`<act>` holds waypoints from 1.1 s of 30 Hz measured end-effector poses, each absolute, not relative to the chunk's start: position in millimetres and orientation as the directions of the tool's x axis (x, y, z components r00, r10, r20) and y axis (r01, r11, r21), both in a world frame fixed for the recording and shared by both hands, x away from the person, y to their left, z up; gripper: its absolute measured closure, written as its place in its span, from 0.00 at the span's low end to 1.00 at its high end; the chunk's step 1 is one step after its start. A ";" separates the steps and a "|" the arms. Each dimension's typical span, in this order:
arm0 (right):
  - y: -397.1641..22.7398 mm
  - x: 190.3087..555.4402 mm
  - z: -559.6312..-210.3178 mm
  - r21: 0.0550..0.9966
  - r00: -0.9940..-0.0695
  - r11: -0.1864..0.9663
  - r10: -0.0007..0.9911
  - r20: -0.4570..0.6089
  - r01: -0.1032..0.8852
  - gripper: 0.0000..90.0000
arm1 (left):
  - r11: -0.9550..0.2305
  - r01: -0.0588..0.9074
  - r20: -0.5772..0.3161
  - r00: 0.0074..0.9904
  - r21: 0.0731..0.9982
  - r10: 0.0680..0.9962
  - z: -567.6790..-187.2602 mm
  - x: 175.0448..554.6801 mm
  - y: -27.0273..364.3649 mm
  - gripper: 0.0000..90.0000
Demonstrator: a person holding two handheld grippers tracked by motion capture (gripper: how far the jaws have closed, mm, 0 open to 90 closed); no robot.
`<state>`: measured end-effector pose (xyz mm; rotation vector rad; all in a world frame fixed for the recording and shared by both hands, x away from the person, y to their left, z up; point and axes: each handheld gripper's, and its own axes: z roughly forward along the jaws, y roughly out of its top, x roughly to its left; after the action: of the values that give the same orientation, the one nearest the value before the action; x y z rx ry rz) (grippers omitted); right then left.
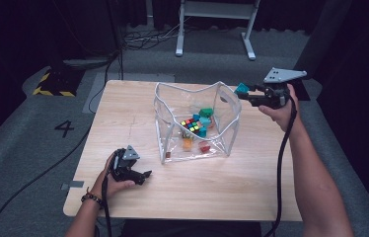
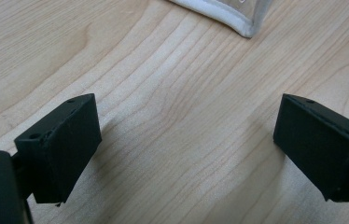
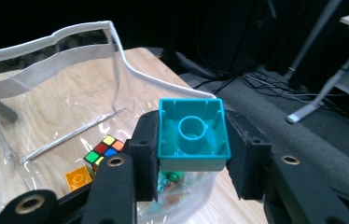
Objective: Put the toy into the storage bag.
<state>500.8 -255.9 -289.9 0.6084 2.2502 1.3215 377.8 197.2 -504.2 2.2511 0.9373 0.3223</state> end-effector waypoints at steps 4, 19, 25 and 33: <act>-237.6 514.5 -287.6 0.858 -0.837 0.495 0.521 -0.166 0.138 0.66 | -0.519 0.537 -0.027 0.712 0.665 0.702 -504.2 377.8 197.2 0.09; -186.5 535.4 -299.2 0.728 -0.911 0.675 0.366 -0.191 0.118 0.66 | -0.518 0.537 -0.028 0.712 0.666 0.702 -504.3 377.8 197.2 0.08; -173.3 537.6 -303.9 0.678 -0.925 0.729 0.318 -0.208 0.098 0.66 | -0.518 0.537 -0.028 0.712 0.666 0.702 -504.3 377.8 197.2 0.08; -161.3 541.1 -308.6 0.612 -0.929 0.785 0.295 -0.226 0.100 0.66 | -0.518 0.537 -0.028 0.712 0.666 0.702 -504.3 377.9 197.2 0.09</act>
<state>541.1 -161.3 -308.6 0.3035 2.6668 0.8889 377.9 197.2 -504.3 2.2499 0.9371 0.3218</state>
